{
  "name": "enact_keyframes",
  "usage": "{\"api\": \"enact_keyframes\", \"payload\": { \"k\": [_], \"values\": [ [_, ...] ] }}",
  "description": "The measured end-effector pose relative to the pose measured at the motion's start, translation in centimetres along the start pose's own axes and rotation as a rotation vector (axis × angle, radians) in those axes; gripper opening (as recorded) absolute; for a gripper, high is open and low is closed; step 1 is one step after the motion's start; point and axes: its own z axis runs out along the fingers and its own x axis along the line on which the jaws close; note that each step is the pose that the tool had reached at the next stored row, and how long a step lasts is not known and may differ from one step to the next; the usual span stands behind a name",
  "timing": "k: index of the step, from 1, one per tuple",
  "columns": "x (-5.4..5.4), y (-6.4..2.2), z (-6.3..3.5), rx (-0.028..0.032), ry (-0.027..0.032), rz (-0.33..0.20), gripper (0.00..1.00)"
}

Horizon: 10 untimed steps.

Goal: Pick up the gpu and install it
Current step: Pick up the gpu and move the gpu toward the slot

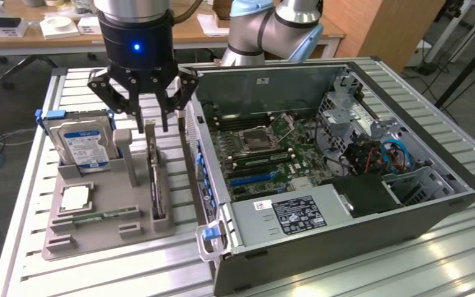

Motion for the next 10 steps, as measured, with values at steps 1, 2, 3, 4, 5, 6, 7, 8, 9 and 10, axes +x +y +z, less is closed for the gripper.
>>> {"api": "enact_keyframes", "payload": {
  "k": [1,2,3,4,5,6,7,8,9,10],
  "values": [
    [0.0,-0.01,0.18,0.0001,0.0,0.0,0.42],
    [0.0,-0.01,0.36,0.0,0.0,0.0,0.42],
    [0.0,-0.02,0.54,0.0,0.0,0.0,0.42],
    [0.0,-0.03,0.73,-0.0001,-0.0001,0.0,0.42],
    [0.0,-0.03,0.9,-0.0001,-0.0001,0.0,0.42],
    [0.0,-0.04,1.1,-0.0001,-0.0001,0.0,0.42],
    [0.0,-0.05,1.27,0.0,0.0,0.0,0.42],
    [0.0,-0.06,1.45,0.0,-0.0001,0.0,0.42],
    [0.0,-0.07,1.63,0.0,0.0,0.0,0.42],
    [0.0,-0.07,1.81,0.0,0.0,0.0,0.42]
  ]
}}
